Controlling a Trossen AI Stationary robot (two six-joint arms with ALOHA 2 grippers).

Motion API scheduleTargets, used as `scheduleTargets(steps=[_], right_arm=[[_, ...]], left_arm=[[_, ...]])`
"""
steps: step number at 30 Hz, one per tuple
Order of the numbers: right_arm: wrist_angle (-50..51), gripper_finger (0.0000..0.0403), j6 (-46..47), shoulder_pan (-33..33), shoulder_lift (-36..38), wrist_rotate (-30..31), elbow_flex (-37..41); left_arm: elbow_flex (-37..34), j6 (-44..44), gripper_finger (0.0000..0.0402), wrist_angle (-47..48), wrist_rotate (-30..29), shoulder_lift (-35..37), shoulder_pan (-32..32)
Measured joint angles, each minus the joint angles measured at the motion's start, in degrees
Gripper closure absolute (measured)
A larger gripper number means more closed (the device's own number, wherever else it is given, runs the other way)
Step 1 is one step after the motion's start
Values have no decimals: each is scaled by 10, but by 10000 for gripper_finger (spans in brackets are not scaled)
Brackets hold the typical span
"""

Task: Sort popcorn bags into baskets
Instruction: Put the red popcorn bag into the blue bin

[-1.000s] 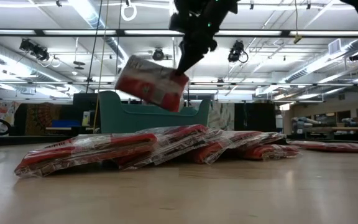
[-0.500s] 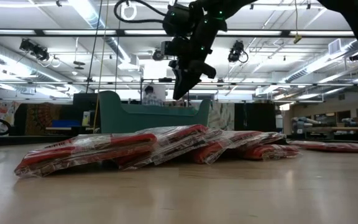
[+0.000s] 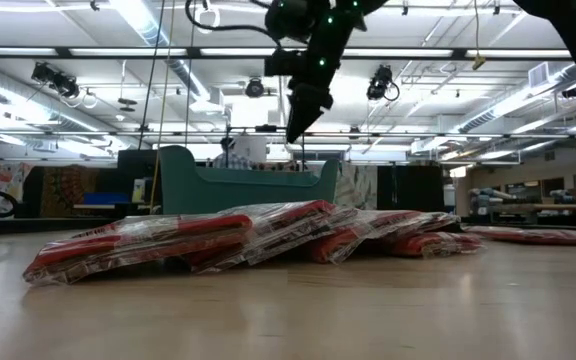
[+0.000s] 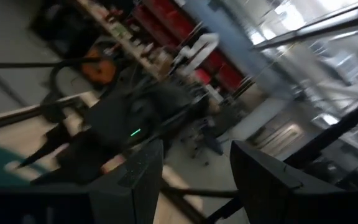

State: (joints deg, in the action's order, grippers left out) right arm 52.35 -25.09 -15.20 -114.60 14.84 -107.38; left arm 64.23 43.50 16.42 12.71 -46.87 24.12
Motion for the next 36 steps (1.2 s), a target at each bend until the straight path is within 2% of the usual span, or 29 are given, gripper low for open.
scheduleTargets(steps=[4, 8, 13, 19, 23, 26, 31, 36], right_arm=[[39, 245, 48, -25, 0, -75, -3], [56, 250, 82, -55, 0, -83, 26], [137, 253, 123, -73, -1, -84, 38], [283, 253, 190, -77, 0, -79, 38], [335, 254, 217, -73, 0, -90, 39], [373, 254, 247, -68, 4, -122, 39], [357, 255, 276, -68, 24, -147, 40], [299, 259, 279, -68, 104, -144, 39]], left_arm=[[0, -28, 209, 84, -65, -4, 0], [0, -21, 209, 157, -125, -20, 1], [0, -21, 209, 169, -114, -39, 0], [0, -20, 209, 168, -101, -56, 0], [0, -22, 209, 166, -101, -64, 0], [0, -24, 209, 166, -101, -66, 0], [0, -27, 209, 170, -100, -69, 0], [0, -28, 209, 208, -109, -72, 0]])
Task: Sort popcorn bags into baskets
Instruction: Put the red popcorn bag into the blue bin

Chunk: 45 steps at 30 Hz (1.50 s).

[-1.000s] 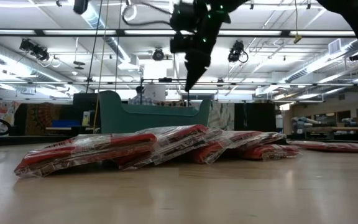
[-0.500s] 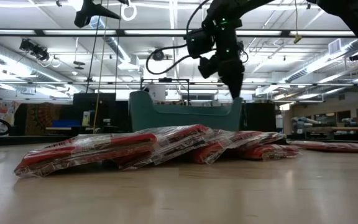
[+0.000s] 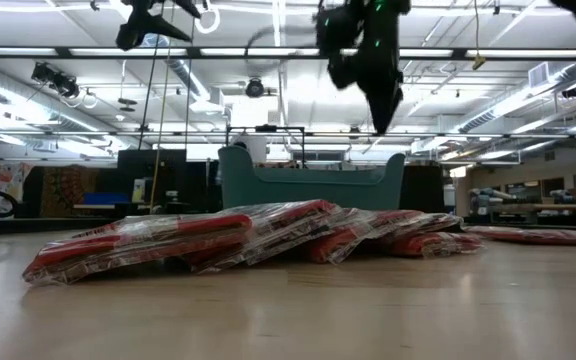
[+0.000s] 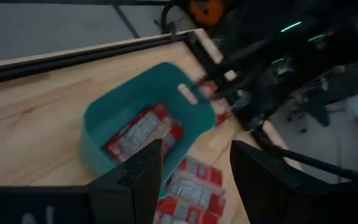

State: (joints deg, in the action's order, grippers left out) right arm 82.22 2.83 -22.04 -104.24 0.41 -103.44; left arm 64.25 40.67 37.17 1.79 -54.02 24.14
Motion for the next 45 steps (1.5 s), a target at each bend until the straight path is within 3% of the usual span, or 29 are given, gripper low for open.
scheduleTargets(steps=[4, 16, 23, 28, 37, 45], right_arm=[[-34, 259, 2, 0, 66, 24, 0], [-55, 259, 77, 38, 189, 60, 50], [-59, 259, 104, 83, 211, 85, 70], [-63, 259, 116, 111, 210, 88, 72], [-70, 259, 136, 144, 210, 92, 72], [31, 259, 182, 174, 212, 99, 72]], left_arm=[[0, 0, 209, 11, -5, -36, -8], [0, -22, 209, -4, -6, -235, -21], [5, -39, 209, -81, 88, -317, -11], [64, -67, 217, -54, 79, -387, -11], [201, -182, 221, 53, 7, -519, 4], [219, -211, 221, 61, -15, -557, 24]])
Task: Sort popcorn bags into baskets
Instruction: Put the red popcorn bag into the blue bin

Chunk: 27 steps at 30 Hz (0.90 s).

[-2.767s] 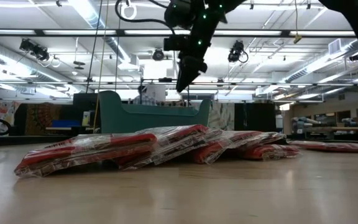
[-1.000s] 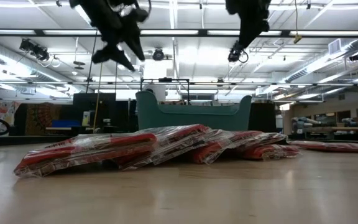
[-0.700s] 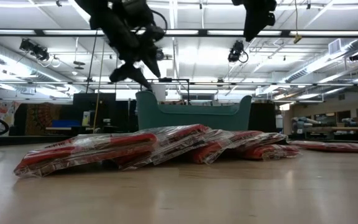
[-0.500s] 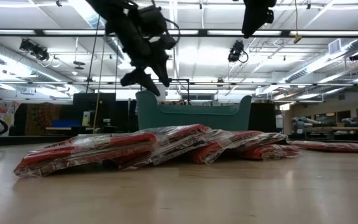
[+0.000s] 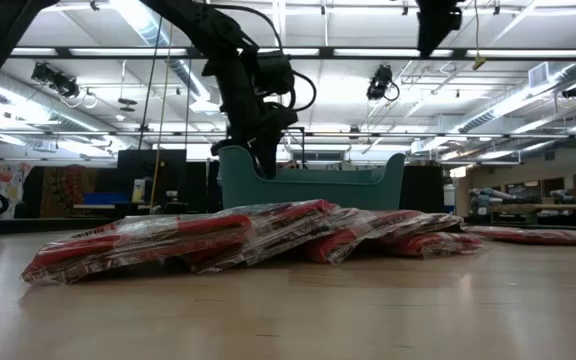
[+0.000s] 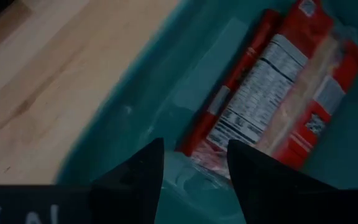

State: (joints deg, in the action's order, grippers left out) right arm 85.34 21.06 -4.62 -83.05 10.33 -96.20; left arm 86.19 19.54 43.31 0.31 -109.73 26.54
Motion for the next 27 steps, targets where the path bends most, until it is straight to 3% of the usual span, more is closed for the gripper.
scheduleTargets(steps=[5, 9, 14, 19, 27], right_arm=[[-10, 259, 24, 26, 6, 10, 0], [-31, 259, 38, 43, 7, 6, 0], [-58, 259, 82, 65, 9, -13, 14], [-131, 259, 131, 81, 21, -50, 89], [-372, 259, 227, 104, 25, -126, 285]], left_arm=[[0, -27, 221, -9, -60, 3, 13], [0, -37, 221, -11, -63, 4, 26], [0, -50, 221, -10, 5, 31, 31], [1, -81, 221, -16, 24, 106, 14], [1, -98, 221, -20, 24, 238, -37]])
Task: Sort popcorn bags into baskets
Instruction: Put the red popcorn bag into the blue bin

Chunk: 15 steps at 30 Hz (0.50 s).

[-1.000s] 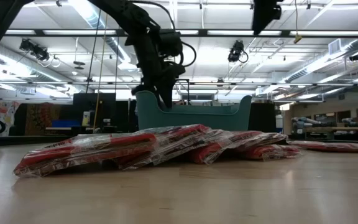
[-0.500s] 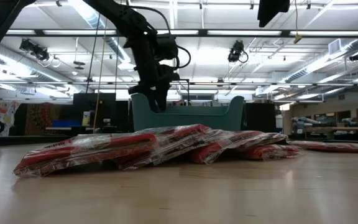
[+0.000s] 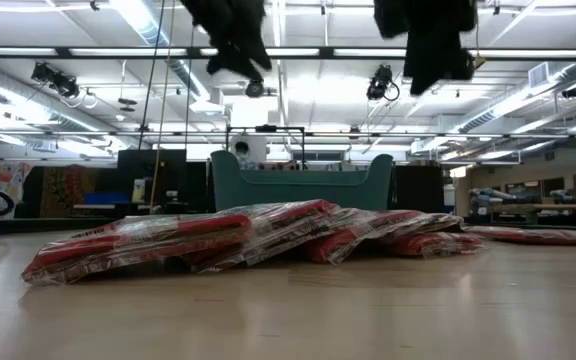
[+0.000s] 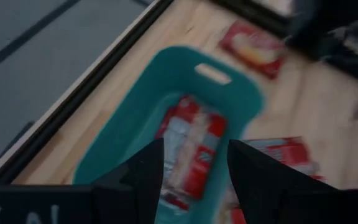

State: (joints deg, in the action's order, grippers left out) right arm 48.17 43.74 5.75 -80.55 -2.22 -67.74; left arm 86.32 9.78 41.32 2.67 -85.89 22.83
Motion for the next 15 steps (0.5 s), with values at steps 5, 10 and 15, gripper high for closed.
scheduleTargets(steps=[5, 10, 15], right_arm=[[-85, 254, 67, 11, 0, -4, 94], [-157, 236, 110, 8, 0, -7, 176], [-261, 212, 146, 2, 0, -7, 255]], left_arm=[[0, 0, 221, 7, 1, 62, -41], [0, 0, 221, 4, 1, 108, -75], [0, 16, 221, 4, 2, 133, -96]])
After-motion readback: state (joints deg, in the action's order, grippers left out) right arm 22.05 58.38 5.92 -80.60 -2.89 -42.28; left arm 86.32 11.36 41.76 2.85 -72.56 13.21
